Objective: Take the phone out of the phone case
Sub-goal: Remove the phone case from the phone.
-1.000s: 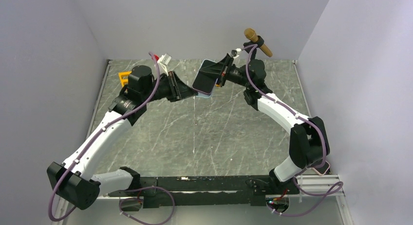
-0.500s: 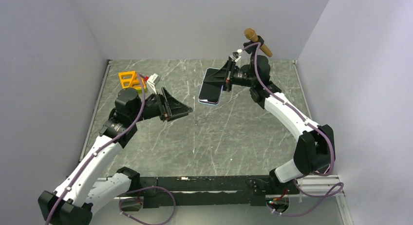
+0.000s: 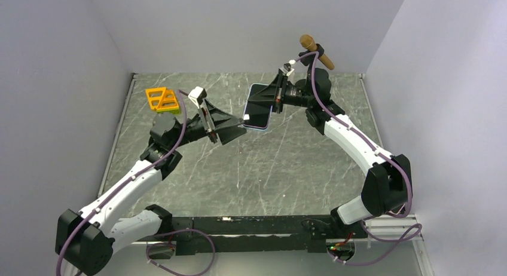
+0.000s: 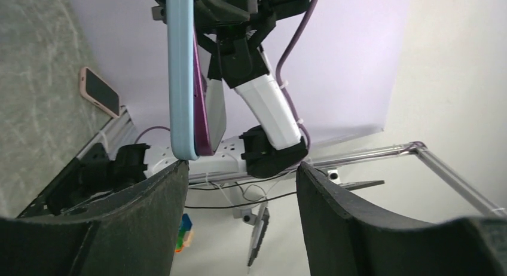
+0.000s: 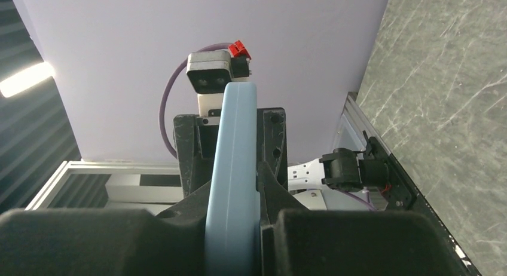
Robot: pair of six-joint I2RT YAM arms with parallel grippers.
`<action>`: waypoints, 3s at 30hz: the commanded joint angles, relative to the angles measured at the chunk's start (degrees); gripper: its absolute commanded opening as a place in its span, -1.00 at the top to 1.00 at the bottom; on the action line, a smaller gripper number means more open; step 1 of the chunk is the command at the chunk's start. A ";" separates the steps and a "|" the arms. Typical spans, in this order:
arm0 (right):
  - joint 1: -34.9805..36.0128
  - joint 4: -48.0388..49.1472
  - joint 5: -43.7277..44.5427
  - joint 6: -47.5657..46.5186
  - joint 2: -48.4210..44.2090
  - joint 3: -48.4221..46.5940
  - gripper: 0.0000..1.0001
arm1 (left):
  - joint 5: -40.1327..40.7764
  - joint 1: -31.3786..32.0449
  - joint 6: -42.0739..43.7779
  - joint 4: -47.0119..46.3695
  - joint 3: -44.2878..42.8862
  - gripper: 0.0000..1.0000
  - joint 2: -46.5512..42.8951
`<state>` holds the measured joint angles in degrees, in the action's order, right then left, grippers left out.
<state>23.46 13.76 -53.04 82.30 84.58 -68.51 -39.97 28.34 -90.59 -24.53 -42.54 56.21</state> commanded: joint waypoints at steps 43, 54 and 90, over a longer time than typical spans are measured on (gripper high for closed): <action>3.04 22.51 -1.31 17.44 -4.70 1.10 1.00 | 5.68 0.57 4.80 8.68 -8.43 -0.36 5.13; 9.84 -9.90 -1.95 -10.24 -3.54 -10.44 1.00 | 4.01 0.55 8.23 10.71 -14.74 0.16 8.84; 7.30 -8.63 8.13 -11.32 -16.50 6.58 0.19 | 6.29 -3.11 -6.82 8.40 -11.92 1.00 2.73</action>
<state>28.51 -1.50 -46.39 69.47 67.11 -60.55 -34.15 25.41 -95.29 -9.93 -53.19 60.82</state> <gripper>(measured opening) 0.435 0.091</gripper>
